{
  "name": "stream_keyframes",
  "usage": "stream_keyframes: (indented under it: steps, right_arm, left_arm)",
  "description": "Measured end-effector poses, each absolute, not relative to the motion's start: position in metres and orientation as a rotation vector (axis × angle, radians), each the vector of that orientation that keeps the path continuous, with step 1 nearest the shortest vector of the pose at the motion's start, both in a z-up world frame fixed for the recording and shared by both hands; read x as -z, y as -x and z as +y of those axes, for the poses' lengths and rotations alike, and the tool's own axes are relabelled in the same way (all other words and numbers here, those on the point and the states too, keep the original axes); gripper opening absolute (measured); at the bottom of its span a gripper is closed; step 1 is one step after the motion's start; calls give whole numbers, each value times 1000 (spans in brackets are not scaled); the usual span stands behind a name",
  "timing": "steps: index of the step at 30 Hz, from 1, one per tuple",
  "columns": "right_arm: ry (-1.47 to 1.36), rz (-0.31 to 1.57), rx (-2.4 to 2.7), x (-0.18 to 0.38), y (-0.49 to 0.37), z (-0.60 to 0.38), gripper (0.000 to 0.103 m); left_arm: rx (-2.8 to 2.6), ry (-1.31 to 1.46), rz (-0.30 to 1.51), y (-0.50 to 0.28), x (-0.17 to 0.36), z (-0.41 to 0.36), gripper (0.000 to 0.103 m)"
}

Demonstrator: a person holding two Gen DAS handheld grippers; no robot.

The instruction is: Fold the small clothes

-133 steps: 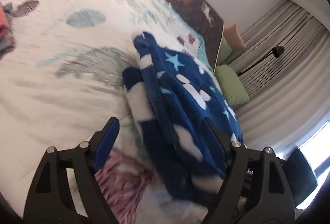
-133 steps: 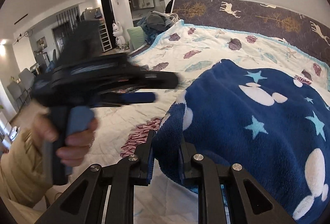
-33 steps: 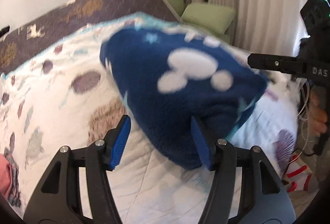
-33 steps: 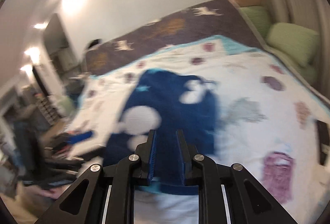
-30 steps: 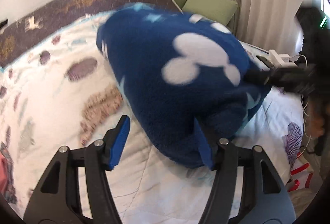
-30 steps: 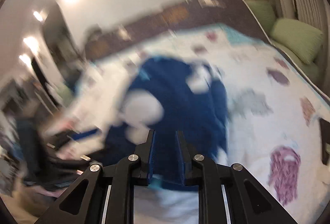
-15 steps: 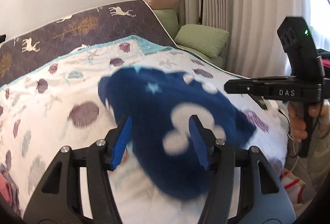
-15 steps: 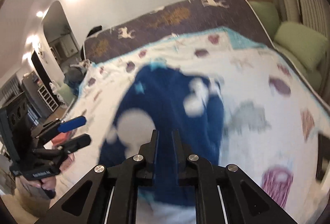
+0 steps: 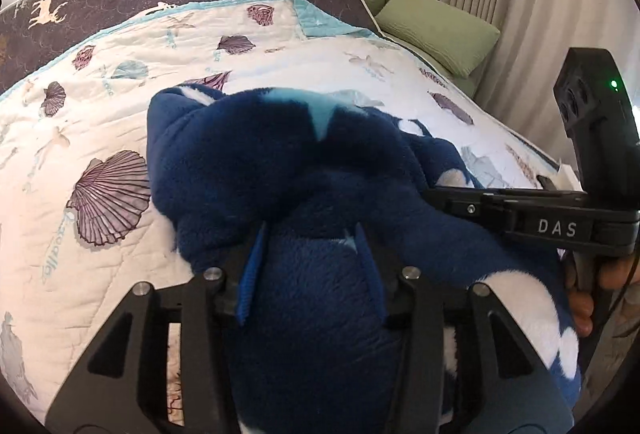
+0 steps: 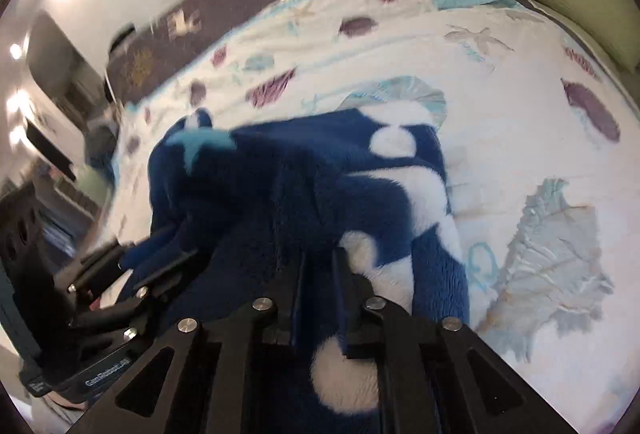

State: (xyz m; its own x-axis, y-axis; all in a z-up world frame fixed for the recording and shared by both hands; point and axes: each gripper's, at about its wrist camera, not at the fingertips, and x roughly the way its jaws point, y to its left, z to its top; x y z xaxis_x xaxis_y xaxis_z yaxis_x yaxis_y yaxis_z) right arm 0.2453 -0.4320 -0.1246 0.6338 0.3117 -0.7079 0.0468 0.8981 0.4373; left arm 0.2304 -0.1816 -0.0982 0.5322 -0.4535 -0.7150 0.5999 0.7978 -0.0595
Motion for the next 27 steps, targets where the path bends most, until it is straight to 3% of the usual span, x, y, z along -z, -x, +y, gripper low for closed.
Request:
stream_keyframes:
  steps: [6, 11, 15, 19, 22, 27]
  right_arm:
    - [-387, 889, -161, 114, -242, -425, 10]
    - [-372, 919, -196, 66, -251, -426, 16]
    - [-318, 851, -207, 30, -277, -419, 22]
    - [-364, 953, -206, 67, -320, -412, 25]
    - [-361, 1063, -143, 132, -343, -411, 25]
    - [-453, 1030, -175, 133, -340, -427, 25]
  left_arm:
    - [654, -212, 781, -222, 81, -177, 48]
    - [694, -187, 703, -230, 35, -167, 48]
    - [673, -133, 722, -261, 30, -170, 48]
    - [578, -260, 829, -297, 99, -193, 48]
    - [540, -351, 733, -282, 105, -204, 48]
    - [546, -354, 736, -281, 104, -201, 48]
